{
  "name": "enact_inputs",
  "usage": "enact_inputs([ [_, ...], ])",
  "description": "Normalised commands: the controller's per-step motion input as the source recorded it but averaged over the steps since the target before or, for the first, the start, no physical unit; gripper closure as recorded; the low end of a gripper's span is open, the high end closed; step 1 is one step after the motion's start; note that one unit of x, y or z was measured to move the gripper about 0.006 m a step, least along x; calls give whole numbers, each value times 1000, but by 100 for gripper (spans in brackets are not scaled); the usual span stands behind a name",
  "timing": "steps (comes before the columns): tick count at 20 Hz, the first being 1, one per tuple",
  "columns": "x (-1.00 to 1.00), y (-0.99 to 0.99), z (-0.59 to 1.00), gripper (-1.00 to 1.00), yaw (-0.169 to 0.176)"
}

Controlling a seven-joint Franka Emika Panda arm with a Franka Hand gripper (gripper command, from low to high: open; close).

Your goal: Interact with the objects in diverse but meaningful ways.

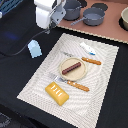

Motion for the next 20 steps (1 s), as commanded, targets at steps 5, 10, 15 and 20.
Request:
enact_inputs([
  [5, -389, -162, 230, -100, 93],
  [10, -213, -465, 86, -100, 1],
  [15, -409, -610, 0, -100, 6],
  [20, -481, -501, -39, -100, 81],
])
